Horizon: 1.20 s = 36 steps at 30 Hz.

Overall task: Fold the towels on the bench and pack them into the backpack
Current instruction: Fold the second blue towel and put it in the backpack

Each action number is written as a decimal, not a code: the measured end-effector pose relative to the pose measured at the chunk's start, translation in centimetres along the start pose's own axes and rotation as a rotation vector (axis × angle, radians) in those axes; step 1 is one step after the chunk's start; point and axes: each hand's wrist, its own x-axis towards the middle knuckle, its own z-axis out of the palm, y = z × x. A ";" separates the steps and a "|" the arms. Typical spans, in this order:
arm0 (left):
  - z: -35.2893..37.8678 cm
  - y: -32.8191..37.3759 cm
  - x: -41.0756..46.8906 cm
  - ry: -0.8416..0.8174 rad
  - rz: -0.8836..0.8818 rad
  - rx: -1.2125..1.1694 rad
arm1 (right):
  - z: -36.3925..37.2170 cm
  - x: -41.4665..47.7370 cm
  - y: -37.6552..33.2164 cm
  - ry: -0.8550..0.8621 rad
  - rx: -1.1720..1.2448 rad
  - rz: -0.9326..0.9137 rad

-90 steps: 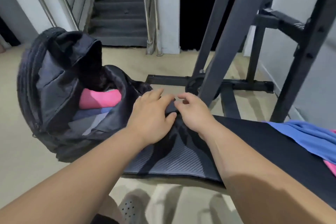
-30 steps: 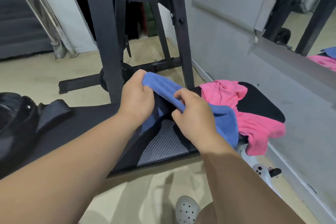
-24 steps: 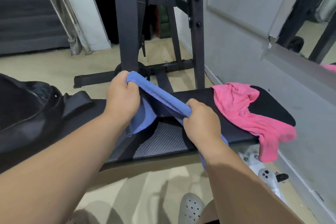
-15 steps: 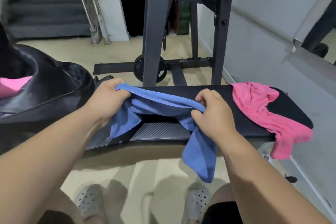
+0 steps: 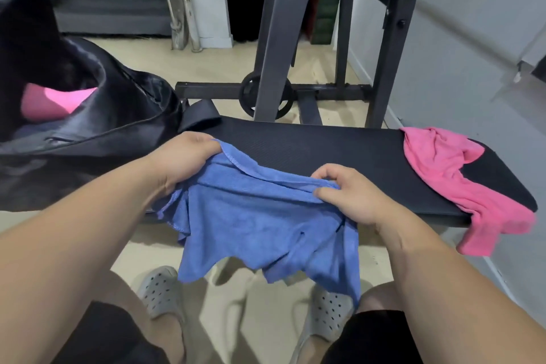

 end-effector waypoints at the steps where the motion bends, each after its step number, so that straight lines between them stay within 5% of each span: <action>1: 0.4 -0.2 0.5 0.049 0.013 0.029 | -0.1 0.2 0.2 0.033 -0.064 -0.007; 7: 2.0 -2.9 4.4 0.285 0.021 0.170 | -1.5 1.9 3.8 0.310 -0.512 0.216; 12: 2.7 -5.2 6.9 0.296 0.074 0.593 | -3.0 3.3 5.9 0.375 -0.558 0.304; 17: 3.9 -4.6 9.5 0.322 0.158 0.708 | -4.0 5.9 5.9 0.565 -0.512 0.172; 28: 2.2 -1.1 17.9 0.402 0.186 0.973 | -8.2 15.5 5.0 0.316 -0.751 0.104; 32: 3.3 -0.5 18.8 0.342 0.191 1.005 | -7.8 17.0 3.7 0.367 -0.643 0.114; 36: 7.6 1.2 15.2 0.396 0.448 1.029 | -5.8 15.7 3.8 0.393 -0.276 0.177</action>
